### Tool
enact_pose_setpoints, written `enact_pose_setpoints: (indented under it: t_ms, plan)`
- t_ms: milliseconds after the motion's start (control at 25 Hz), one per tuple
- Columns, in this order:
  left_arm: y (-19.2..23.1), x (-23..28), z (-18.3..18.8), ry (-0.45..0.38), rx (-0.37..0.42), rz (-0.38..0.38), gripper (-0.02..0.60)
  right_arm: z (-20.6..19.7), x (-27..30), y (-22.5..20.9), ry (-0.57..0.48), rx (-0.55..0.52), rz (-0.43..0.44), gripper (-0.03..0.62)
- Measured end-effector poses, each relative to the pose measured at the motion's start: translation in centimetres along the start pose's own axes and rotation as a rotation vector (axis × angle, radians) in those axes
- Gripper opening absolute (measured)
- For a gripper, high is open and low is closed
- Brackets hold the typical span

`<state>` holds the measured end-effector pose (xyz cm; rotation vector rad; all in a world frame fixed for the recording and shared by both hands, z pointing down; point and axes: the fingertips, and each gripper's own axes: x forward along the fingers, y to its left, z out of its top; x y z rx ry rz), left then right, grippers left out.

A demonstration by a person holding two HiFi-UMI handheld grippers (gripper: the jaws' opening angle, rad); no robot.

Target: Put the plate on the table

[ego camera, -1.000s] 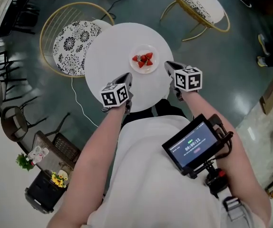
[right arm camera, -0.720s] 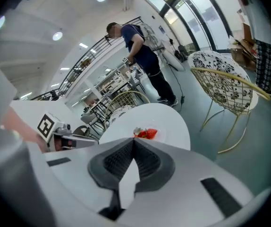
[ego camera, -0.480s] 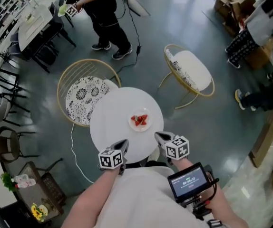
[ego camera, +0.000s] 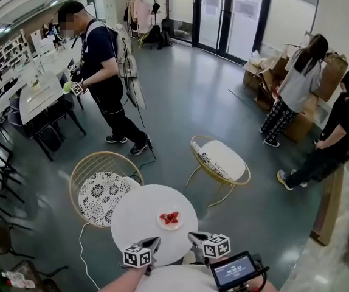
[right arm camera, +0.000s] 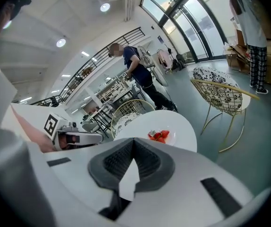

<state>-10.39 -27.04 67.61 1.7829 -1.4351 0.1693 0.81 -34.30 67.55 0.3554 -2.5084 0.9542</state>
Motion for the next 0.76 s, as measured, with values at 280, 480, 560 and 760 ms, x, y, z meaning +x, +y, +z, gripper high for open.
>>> enact_pose_setpoints:
  t_ms: [280,480,560,760]
  plan:
    - [0.5,0.5,-2.5,-0.032,0.020,-0.063,0.005,-2.7,1.7,1.1,0.004,-0.046,0.015,0.005]
    - [0.1,0.1,-3.3,-0.021,0.029,-0.078,0.005,-3.5,1.7,1.8,0.009,-0.049,0.017,0.005]
    - [0.3,0.1,-3.2,-0.024,0.033,-0.080,0.005,-3.5,1.8,1.8,0.007,-0.052,0.017,0.005]
    - [0.8,0.7,-3.1,-0.028,0.039,-0.089,0.005,-3.3,1.9,1.2,-0.013,-0.056,0.003,0.005]
